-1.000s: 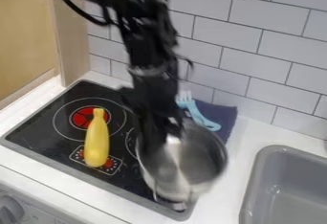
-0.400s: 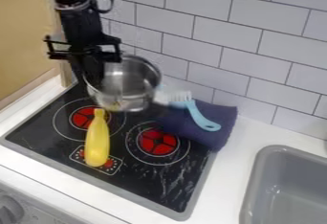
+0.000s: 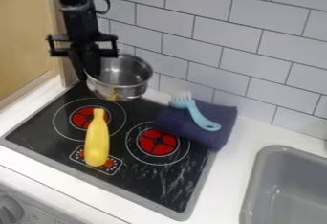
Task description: Put the silver pot above the yellow object
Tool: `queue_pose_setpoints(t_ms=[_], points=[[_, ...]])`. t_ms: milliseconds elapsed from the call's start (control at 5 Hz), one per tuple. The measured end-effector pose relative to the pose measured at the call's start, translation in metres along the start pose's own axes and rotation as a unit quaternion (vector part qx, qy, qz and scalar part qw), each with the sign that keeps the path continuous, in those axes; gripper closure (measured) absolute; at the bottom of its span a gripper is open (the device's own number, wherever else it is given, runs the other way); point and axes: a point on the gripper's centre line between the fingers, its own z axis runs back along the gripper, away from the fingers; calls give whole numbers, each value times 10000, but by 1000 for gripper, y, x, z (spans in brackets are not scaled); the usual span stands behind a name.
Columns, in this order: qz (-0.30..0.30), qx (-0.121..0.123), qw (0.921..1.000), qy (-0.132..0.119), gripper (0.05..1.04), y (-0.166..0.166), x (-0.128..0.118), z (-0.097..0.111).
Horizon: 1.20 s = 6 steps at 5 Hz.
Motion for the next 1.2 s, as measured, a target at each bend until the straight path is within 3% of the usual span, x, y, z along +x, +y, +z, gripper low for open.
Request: queue_pose_setpoints(t_ms=[400,600,800,1000,1200], points=[[589,425,9971,212,1020,24,12,-32],[632,517,9966,-110,1020,28,22,-31],[575,634,9962,-188,993,32,24,-32],[735,634,9952,-75,820,32,14,-40],[812,715,9940,-165,553,34,15,-33]])
